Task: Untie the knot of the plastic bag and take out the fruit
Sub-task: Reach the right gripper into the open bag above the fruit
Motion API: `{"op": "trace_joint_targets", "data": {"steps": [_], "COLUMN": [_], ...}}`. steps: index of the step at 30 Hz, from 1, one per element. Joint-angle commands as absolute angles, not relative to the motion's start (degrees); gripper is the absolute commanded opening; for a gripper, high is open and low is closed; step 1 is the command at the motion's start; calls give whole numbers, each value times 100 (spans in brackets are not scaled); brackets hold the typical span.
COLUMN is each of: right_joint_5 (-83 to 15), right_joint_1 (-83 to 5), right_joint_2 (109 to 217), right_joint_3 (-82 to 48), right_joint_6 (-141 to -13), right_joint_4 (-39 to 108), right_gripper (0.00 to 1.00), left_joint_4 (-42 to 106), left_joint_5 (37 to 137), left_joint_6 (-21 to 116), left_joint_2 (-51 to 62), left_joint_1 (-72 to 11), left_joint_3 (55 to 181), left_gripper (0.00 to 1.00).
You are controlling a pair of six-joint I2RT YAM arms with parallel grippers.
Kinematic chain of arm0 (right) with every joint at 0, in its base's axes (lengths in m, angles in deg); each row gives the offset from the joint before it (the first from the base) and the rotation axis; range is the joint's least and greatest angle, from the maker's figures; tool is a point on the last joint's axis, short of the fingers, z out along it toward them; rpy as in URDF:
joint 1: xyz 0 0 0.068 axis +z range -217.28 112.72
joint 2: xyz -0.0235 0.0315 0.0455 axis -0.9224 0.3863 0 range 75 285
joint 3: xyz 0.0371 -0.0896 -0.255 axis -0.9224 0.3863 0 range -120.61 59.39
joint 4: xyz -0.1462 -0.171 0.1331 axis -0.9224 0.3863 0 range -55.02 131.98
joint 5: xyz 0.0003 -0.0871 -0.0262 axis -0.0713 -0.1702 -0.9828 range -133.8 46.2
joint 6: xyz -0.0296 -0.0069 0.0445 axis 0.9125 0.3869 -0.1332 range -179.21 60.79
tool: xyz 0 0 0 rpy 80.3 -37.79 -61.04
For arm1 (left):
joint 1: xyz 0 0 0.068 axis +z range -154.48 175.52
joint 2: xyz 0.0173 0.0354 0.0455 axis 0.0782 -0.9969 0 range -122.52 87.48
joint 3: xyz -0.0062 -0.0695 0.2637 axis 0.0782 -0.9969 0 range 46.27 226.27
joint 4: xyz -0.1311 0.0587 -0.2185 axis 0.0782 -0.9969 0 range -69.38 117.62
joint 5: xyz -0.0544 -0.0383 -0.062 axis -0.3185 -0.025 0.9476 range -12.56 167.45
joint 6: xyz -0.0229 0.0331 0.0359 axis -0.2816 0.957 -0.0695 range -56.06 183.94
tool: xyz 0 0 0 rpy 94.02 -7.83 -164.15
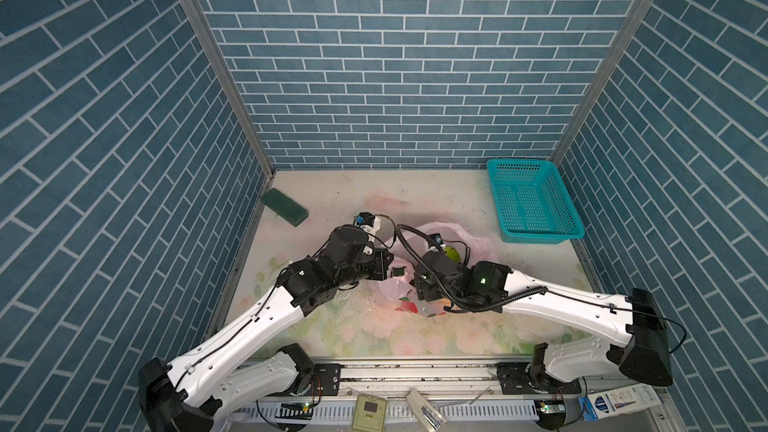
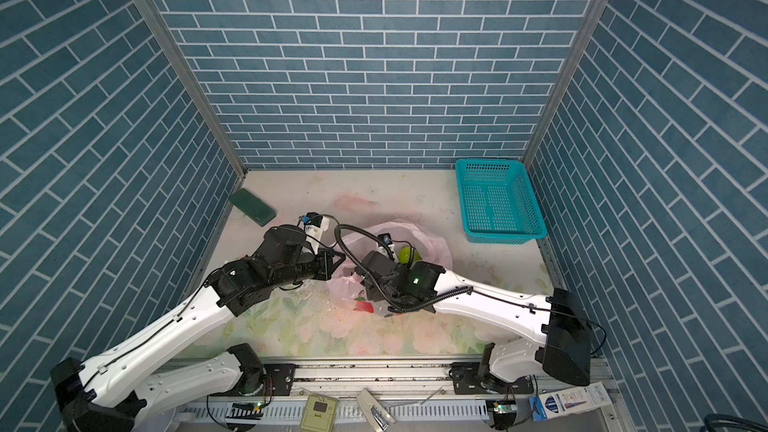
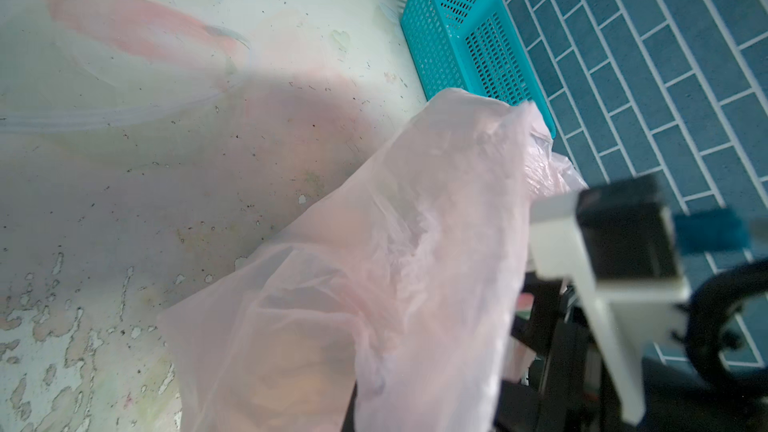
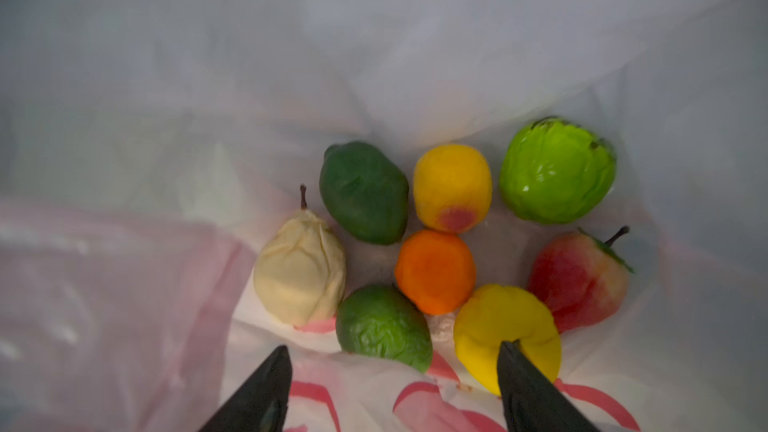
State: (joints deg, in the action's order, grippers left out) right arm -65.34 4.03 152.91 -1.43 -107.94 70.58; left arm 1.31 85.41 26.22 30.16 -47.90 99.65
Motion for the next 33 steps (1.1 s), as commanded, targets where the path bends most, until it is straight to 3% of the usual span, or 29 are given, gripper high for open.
{"op": "trace_joint_targets", "data": {"steps": [1,9,19,29,33], "right_joint_5": [-6712,-6310,-5769,-5381,-6049], "right_joint_1": [825,1091,184,-521,-927], "right_joint_2": [15284,15518,14849,15869,16259], "right_joint_3": [276,456,155,-538,-885], "right_joint_6": [-11594,-11790,-11449,-11099,-10972], "right_joint_4": [6811,6634,6838,6540,6314], "right_gripper": [78,82,83,83,83], "left_joint_4": [88,38,-442,-14,-98], "left_joint_5": [8343,8443,8399,8543,8564], "left_joint_6": [2558,2697,3150,3325,3487], "left_joint_2": [3011,3027,3444,3268,3301], "left_joint_1": [-4781,-4781,-4900,-4994,-5087], "left_joint_3": [10103,9990,9762,9803,9755], "left_gripper": [0,0,0,0,0]}}
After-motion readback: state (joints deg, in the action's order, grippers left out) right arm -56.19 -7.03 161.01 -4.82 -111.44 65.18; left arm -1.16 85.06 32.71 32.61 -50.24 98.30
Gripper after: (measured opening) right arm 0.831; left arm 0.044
